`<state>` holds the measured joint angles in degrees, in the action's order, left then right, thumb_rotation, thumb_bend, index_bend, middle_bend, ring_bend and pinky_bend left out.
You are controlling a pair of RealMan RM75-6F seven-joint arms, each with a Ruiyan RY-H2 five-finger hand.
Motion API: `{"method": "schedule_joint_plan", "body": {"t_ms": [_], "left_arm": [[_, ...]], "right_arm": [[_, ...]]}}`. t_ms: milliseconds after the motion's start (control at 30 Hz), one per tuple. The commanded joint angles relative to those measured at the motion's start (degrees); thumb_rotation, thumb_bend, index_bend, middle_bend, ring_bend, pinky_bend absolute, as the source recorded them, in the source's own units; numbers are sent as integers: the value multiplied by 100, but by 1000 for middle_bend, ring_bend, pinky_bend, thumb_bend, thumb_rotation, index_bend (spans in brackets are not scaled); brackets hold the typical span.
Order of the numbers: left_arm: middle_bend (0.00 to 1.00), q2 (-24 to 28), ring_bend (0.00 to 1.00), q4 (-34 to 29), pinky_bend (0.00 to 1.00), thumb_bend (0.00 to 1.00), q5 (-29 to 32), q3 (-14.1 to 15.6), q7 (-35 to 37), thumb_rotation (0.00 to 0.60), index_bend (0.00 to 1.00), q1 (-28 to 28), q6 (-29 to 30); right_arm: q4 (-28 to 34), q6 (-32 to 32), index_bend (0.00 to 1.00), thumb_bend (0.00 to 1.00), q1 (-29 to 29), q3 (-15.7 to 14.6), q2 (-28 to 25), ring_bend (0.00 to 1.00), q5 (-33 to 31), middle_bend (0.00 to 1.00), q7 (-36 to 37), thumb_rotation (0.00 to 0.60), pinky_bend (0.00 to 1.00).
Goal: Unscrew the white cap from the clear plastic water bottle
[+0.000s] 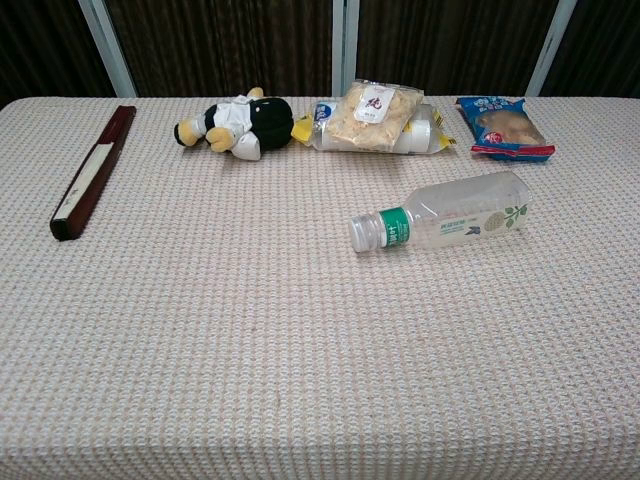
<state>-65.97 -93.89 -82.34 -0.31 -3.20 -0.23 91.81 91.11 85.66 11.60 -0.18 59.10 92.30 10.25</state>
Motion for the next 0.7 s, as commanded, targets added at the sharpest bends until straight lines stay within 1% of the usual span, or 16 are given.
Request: {"method": "schedule_joint_plan", "body": {"t_ms": [33, 167, 233, 333, 367, 533, 600, 700], "left_arm": [[109, -23, 70, 12, 32, 142, -32, -14, 15, 600, 207, 48, 42], [108, -38, 70, 37, 32, 141, -94, -17, 1, 600, 208, 80, 73], [109, -73, 70, 73, 32, 138, -130, -45, -11, 600, 211, 89, 116], [109, -102, 70, 88, 32, 135, -165, -86, 6, 600, 214, 92, 148], [109, -103, 70, 85, 32, 135, -172, -93, 5, 600, 215, 90, 144], [117, -109, 70, 86, 32, 125, -230, -125, -47, 600, 239, 71, 127], [117, -97, 70, 55, 32, 124, -213, -137, -38, 600, 239, 76, 108], [117, -77, 70, 22, 32, 119, -163, -150, -40, 600, 239, 92, 77]], "right_arm": [[-23, 57, 0, 189, -41, 31, 27, 0, 29, 96, 11, 600, 0], [-42, 34, 0, 188, -45, 39, 36, 0, 69, 102, 34, 600, 0], [-8, -43, 0, 187, 29, 54, 32, 0, 141, 108, 218, 600, 0], [24, -379, 0, 187, 287, 127, 48, 0, 190, 121, 343, 600, 5], [42, -557, 0, 189, 400, 154, 53, 0, 179, 125, 311, 600, 12], [102, -1908, 0, 188, 1229, 342, 194, 0, -19, 130, -183, 600, 23], [91, -2486, 0, 188, 1589, 431, 337, 0, -164, 130, -422, 600, 23], [-34, -3144, 0, 188, 2040, 567, 620, 0, -385, 131, -736, 600, 24]]}}
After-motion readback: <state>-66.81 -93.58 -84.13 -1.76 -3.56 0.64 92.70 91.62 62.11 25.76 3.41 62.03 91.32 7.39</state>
